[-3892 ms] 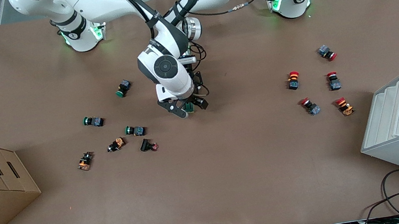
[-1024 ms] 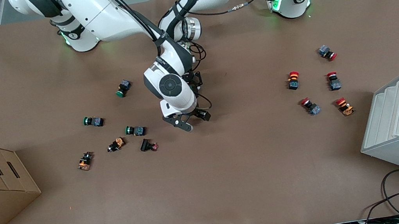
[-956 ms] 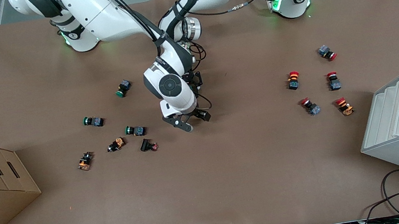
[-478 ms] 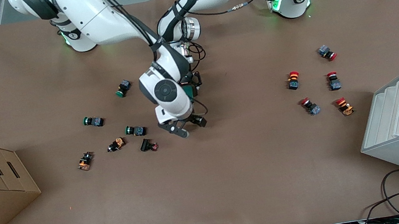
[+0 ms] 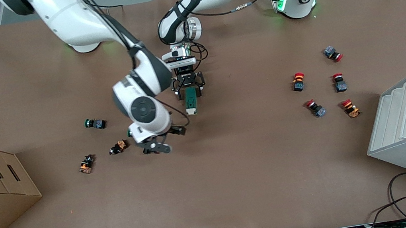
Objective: Close load switch with both arms
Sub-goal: 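Lift the right gripper off the lever and draw it back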
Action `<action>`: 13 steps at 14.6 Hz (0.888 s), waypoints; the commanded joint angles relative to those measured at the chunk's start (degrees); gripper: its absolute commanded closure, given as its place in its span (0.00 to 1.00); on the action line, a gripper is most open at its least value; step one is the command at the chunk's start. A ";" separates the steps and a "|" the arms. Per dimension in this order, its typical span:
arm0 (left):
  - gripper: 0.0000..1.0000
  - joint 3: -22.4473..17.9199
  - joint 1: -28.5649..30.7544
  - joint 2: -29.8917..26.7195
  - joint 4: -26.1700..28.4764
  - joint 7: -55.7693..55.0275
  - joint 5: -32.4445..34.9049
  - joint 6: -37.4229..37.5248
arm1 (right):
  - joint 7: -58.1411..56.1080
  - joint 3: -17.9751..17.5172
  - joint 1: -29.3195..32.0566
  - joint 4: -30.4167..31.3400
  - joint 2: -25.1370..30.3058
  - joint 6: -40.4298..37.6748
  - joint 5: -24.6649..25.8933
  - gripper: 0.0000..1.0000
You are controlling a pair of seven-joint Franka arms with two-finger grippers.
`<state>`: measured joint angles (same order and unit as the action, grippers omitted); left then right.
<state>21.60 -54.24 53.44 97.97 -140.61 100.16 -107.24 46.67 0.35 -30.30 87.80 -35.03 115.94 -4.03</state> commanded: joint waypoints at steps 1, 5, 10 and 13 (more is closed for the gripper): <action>0.00 -0.06 1.24 -2.55 -0.24 1.75 -3.65 -2.62 | -11.91 -0.79 6.55 2.55 6.45 -5.00 0.69 0.00; 0.00 2.12 4.31 -5.54 -2.16 9.28 -9.95 -4.21 | -30.97 -0.79 17.35 3.69 12.42 -9.23 1.83 0.00; 0.00 8.20 13.27 -8.08 -14.37 31.93 -27.69 -4.03 | -41.22 -1.32 26.42 9.74 22.26 -10.64 4.63 0.00; 0.00 8.64 17.93 -10.63 -18.24 42.67 -35.44 -4.03 | -43.49 -1.67 29.06 11.60 27.54 -13.44 5.70 0.00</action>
<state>29.24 -39.17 43.92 81.72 -103.65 69.12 -110.98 4.73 0.52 -3.39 94.63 -13.36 103.36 0.29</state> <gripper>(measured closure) 0.000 0.000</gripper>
